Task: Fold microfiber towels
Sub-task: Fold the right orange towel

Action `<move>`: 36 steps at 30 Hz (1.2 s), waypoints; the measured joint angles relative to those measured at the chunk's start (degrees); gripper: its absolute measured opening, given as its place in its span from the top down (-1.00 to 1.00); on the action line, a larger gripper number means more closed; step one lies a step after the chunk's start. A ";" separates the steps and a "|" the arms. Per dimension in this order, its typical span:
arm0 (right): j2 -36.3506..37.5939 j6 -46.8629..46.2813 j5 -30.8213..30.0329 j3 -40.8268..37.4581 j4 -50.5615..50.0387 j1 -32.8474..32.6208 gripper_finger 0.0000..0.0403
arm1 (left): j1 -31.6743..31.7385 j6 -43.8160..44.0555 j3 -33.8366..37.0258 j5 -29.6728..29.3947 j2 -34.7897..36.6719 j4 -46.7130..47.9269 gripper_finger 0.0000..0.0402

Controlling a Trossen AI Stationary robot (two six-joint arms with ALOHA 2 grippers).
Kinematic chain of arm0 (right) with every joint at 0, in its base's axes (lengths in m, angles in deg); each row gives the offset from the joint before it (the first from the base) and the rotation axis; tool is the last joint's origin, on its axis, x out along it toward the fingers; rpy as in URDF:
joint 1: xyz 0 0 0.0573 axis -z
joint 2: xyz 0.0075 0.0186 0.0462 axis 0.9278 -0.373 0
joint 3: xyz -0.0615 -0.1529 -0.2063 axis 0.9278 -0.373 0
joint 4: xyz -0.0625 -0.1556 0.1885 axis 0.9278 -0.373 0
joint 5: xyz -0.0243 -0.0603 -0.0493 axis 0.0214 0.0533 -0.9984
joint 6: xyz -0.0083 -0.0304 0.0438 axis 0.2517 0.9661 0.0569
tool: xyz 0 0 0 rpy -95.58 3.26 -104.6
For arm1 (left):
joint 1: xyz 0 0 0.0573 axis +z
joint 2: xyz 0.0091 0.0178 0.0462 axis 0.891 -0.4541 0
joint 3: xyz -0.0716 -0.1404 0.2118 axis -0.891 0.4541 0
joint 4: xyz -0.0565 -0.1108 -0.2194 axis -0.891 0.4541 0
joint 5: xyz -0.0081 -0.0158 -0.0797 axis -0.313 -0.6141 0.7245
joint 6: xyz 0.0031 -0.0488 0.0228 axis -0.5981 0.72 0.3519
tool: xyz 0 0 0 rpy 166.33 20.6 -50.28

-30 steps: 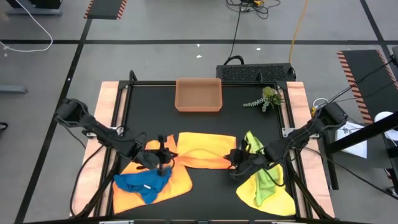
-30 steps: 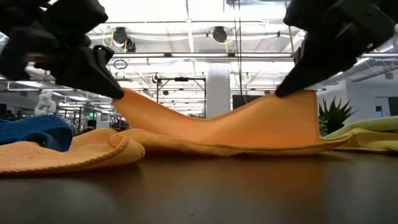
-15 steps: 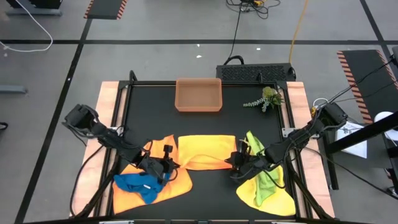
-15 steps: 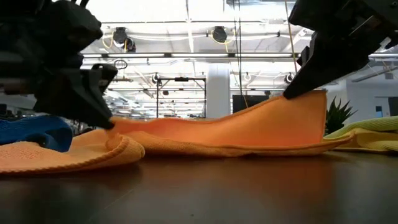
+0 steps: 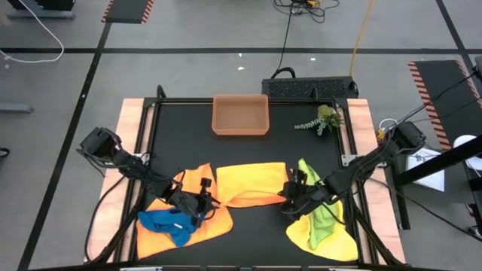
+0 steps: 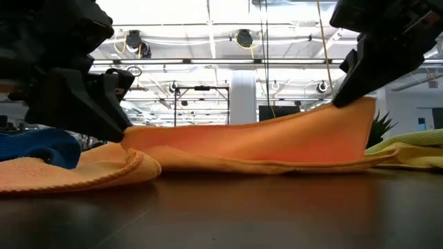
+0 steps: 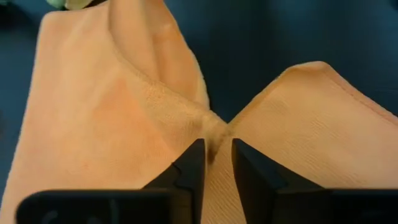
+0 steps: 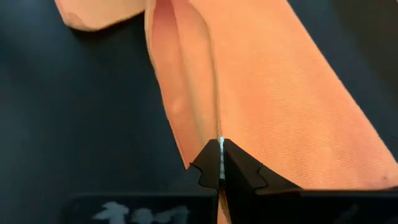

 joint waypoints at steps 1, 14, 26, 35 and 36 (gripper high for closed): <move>0.21 -0.03 0.24 0.00 -0.11 -0.02 1.00 | 0.00 -0.09 0.00 0.30 0.00 -0.01 0.54; -3.84 -4.66 11.19 0.00 -0.63 -1.29 0.46 | -2.64 -1.01 0.00 2.52 0.00 -7.85 0.19; -3.13 -5.08 5.80 0.00 -3.35 0.85 0.34 | 0.09 -3.17 -0.02 -3.65 0.00 -9.45 0.18; -0.59 -13.12 -1.98 -0.01 -11.91 11.78 0.29 | 4.83 -1.87 -0.02 -3.53 0.00 -13.24 0.19; -0.57 -12.94 -0.45 -0.18 -11.56 13.00 0.27 | 5.11 -1.85 -0.02 -3.29 0.02 -13.51 0.19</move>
